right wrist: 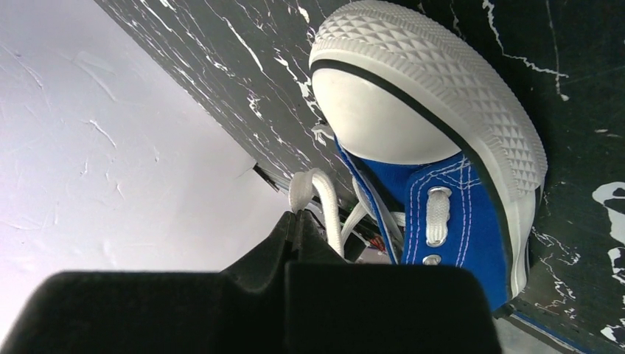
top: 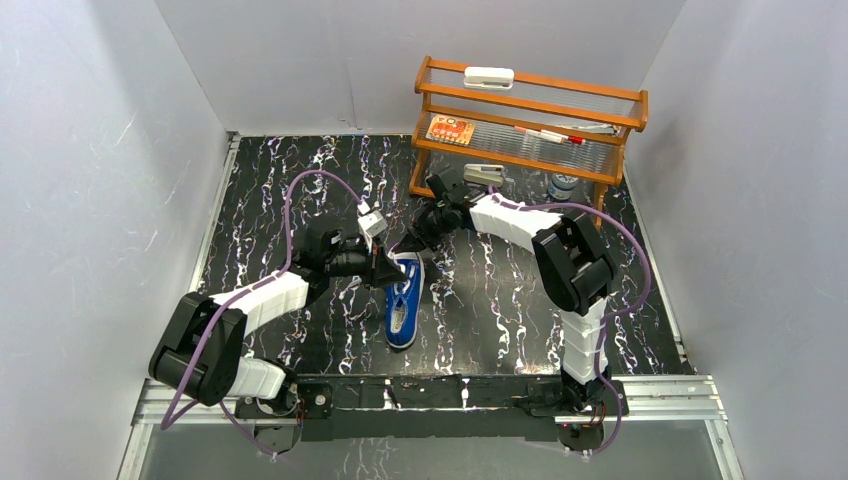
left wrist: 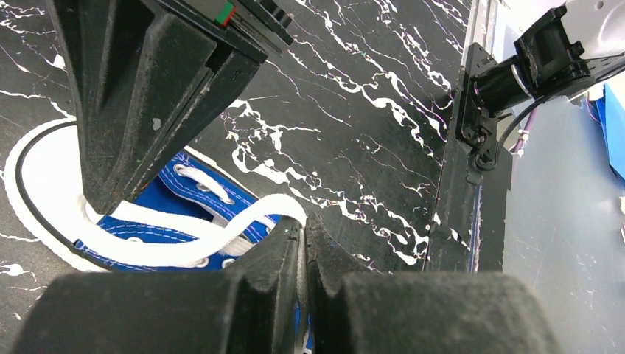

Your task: Tie the shoes

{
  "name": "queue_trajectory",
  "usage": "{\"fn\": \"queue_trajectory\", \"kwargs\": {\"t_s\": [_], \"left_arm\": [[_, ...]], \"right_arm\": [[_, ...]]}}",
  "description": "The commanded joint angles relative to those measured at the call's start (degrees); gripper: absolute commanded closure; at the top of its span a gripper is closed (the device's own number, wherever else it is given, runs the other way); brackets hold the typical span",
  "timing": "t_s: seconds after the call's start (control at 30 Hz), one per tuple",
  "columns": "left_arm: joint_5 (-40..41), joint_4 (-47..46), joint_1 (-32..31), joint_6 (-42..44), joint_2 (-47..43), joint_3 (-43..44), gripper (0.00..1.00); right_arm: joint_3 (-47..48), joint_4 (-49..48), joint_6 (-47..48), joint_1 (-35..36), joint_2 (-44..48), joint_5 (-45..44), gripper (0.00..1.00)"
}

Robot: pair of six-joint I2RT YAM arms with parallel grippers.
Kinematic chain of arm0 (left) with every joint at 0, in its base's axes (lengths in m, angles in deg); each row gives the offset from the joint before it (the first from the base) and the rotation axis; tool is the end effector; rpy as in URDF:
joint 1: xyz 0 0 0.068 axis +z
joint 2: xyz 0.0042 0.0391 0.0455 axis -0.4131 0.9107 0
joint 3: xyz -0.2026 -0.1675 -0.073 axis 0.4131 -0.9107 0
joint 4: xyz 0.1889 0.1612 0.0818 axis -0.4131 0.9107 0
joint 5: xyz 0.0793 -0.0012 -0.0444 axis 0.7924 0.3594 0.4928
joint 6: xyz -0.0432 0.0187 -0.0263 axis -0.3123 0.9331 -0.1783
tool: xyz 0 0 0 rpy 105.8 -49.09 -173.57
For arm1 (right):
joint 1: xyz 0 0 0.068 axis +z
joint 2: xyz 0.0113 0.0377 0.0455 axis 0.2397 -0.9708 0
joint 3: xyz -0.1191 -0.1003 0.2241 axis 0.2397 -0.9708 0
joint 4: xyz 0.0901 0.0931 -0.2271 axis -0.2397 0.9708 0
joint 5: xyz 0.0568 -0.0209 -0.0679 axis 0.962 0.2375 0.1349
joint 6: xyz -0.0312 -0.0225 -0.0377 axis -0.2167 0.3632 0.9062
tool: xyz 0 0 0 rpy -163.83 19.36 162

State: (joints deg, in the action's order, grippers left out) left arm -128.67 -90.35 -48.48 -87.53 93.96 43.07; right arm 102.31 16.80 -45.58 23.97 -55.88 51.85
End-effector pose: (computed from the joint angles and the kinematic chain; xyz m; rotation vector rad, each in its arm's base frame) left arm 0.2343 -0.1349 0.2035 0.8805 1.7780 -1.2076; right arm 0.3305 0.2779 0.1941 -0.7621 -2.7382 -1.1861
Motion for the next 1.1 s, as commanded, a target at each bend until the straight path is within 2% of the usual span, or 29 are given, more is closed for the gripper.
{"fn": "queue_trajectory", "kwargs": {"t_s": [0.0,0.23,0.4,0.57,0.73,0.9,1.07], "left_arm": [[-0.76,-4.76,-0.01,0.26,-2.23,-0.08,0.97],[0.22,-4.6,-0.06,0.67,-2.06,0.32,0.97],[0.39,-3.11,-0.06,1.49,-2.47,0.43,0.97],[0.32,-2.06,-0.01,1.63,-2.74,0.42,0.97],[-0.02,-0.86,0.12,1.93,-2.41,0.83,0.97],[-0.45,-0.55,0.17,1.75,-2.41,1.02,0.97],[-1.24,-0.09,0.16,1.24,-2.37,1.45,0.97]], "right_arm": [[0.32,1.72,-2.5,0.15,2.25,-0.49,1.0],[-1.06,5.2,-1.78,-0.04,4.36,0.14,1.0],[0.42,8.38,3.33,-0.67,4.21,-0.95,1.0],[5.69,14.29,13.13,-1.02,-0.53,3.89,1.0],[4.52,10.81,20.36,-1.65,-0.08,7.34,1.0],[8.3,13.62,31.53,-2.58,-2.33,11.3,1.0],[11.62,16.1,40.08,-2.56,-3.89,10.96,1.0]]}}
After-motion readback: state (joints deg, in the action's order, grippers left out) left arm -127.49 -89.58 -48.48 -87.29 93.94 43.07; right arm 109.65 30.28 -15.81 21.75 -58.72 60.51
